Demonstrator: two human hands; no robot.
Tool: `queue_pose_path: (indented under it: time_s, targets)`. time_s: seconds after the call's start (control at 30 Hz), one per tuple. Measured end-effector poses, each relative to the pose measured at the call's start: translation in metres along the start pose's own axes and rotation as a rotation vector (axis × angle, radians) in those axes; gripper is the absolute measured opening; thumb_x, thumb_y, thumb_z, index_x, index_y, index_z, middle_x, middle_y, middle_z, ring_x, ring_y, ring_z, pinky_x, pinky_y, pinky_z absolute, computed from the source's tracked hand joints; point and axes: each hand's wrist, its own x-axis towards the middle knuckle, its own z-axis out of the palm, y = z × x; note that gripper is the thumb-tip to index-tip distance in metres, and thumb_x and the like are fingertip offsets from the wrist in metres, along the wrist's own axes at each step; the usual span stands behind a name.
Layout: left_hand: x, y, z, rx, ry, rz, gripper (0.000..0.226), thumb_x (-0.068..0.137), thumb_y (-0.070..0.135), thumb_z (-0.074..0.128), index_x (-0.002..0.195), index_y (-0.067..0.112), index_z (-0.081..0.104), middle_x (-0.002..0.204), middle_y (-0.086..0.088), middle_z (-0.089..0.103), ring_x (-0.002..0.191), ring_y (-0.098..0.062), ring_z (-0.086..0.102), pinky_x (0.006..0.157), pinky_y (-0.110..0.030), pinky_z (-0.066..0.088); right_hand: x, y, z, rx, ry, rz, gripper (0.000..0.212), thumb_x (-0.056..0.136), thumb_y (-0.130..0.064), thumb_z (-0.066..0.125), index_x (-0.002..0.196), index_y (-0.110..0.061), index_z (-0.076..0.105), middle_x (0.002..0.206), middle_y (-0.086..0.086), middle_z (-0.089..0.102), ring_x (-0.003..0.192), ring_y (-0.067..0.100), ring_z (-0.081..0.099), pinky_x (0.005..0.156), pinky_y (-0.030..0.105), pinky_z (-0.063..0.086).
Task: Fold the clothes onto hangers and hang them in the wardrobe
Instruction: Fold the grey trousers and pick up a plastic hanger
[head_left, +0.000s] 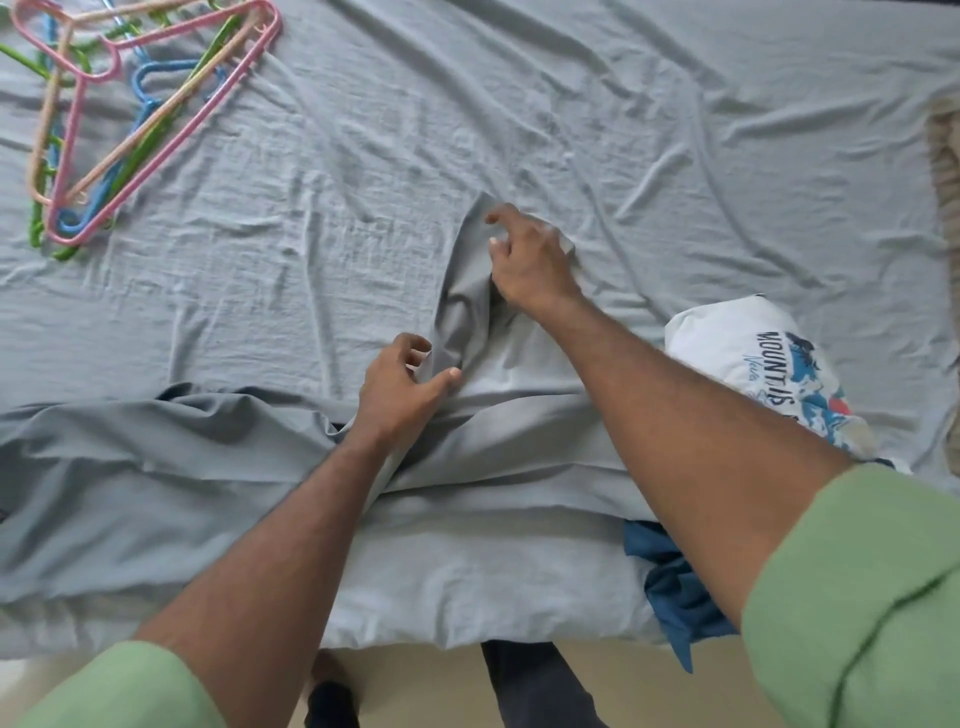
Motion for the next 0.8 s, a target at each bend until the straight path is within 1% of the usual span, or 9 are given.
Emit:
queue_pose_path:
  time_s: [0.07, 0.13, 0.23, 0.3, 0.37, 0.47, 0.53, 0.67, 0.8]
  targets:
    - [0.0, -0.001, 0.001, -0.03, -0.029, 0.053, 0.038, 0.078, 0.044, 0.075, 0.107, 0.021, 0.069, 0.098, 0.005, 0.066, 0.082, -0.004, 0.059, 0.073, -0.021, 0.046, 0.019, -0.02, 0.009, -0.141, -0.179, 0.039, 0.038, 0.105, -0.041, 0.038, 0.142, -0.037, 0.046, 0.139, 0.012, 0.055, 0.13, 0.033, 0.048, 0.106, 0.051, 0.039]
    - [-0.002, -0.001, 0.004, -0.083, -0.067, 0.107, 0.027, 0.075, 0.04, 0.071, 0.095, 0.021, 0.072, 0.084, 0.008, 0.066, 0.071, 0.001, 0.057, 0.068, -0.014, 0.044, 0.035, -0.029, 0.017, -0.283, -0.278, 0.117, 0.045, 0.107, -0.049, 0.029, 0.147, -0.036, 0.045, 0.152, 0.015, 0.043, 0.142, 0.036, 0.035, 0.112, 0.055, 0.03]
    - [-0.004, -0.004, 0.005, -0.178, -0.121, 0.11, 0.021, 0.079, 0.033, 0.067, 0.091, 0.017, 0.074, 0.066, 0.015, 0.06, 0.062, -0.001, 0.052, 0.062, -0.014, 0.042, 0.042, -0.038, 0.025, -0.364, -0.243, 0.16, 0.039, 0.104, -0.038, 0.042, 0.131, -0.02, 0.065, 0.141, 0.011, 0.055, 0.135, 0.031, 0.046, 0.107, 0.049, 0.037]
    - [-0.003, -0.007, 0.004, -0.226, -0.163, 0.109, 0.024, 0.083, 0.032, 0.063, 0.092, 0.013, 0.074, 0.063, 0.017, 0.061, 0.061, 0.0, 0.051, 0.062, -0.015, 0.041, 0.038, -0.036, 0.026, -0.162, -0.076, 0.17, 0.023, 0.095, -0.023, 0.059, 0.109, -0.018, 0.076, 0.115, 0.003, 0.072, 0.115, 0.021, 0.063, 0.095, 0.037, 0.05]
    - [-0.002, -0.011, 0.002, -0.307, -0.152, 0.094, 0.03, 0.084, 0.033, 0.061, 0.097, 0.009, 0.072, 0.076, 0.009, 0.068, 0.07, -0.003, 0.057, 0.07, -0.02, 0.045, 0.027, -0.029, 0.014, 0.231, 0.115, 0.263, 0.013, 0.085, -0.016, 0.072, 0.093, -0.02, 0.08, 0.094, -0.002, 0.078, 0.093, 0.012, 0.071, 0.088, 0.031, 0.057]
    - [0.001, -0.01, 0.0, -0.33, -0.048, 0.036, 0.04, 0.081, 0.045, 0.063, 0.107, 0.015, 0.066, 0.097, -0.005, 0.067, 0.082, -0.012, 0.06, 0.076, -0.025, 0.049, -0.006, 0.006, -0.014, 0.629, 0.407, 0.331, 0.027, 0.067, -0.007, 0.08, 0.083, -0.026, 0.07, 0.077, -0.005, 0.07, 0.071, 0.013, 0.066, 0.077, 0.039, 0.058]
    - [0.004, -0.01, -0.002, -0.177, 0.016, 0.015, 0.038, 0.084, 0.044, 0.069, 0.113, 0.019, 0.063, 0.108, -0.002, 0.061, 0.084, -0.012, 0.058, 0.073, -0.021, 0.045, -0.029, 0.038, -0.028, 0.563, 0.456, 0.482, 0.037, 0.067, -0.004, 0.072, 0.094, -0.024, 0.057, 0.083, -0.002, 0.062, 0.077, 0.022, 0.064, 0.076, 0.041, 0.056]
    - [0.011, -0.01, -0.001, 0.1, -0.082, 0.004, 0.037, 0.086, 0.04, 0.076, 0.115, 0.02, 0.065, 0.106, 0.0, 0.063, 0.096, -0.019, 0.064, 0.085, -0.036, 0.053, -0.052, 0.086, -0.045, 0.138, 0.304, 0.778, 0.049, 0.079, -0.008, 0.061, 0.125, -0.013, 0.043, 0.121, 0.012, 0.057, 0.112, 0.036, 0.058, 0.091, 0.04, 0.05]
    - [0.009, -0.009, 0.003, 0.218, -0.021, 0.05, 0.022, 0.09, 0.03, 0.069, 0.108, 0.016, 0.067, 0.098, -0.001, 0.064, 0.096, -0.024, 0.065, 0.088, -0.044, 0.053, -0.036, 0.081, -0.05, -0.127, 0.354, 0.437, 0.049, 0.08, -0.003, 0.056, 0.126, -0.015, 0.049, 0.134, 0.009, 0.051, 0.124, 0.034, 0.048, 0.095, 0.045, 0.042]
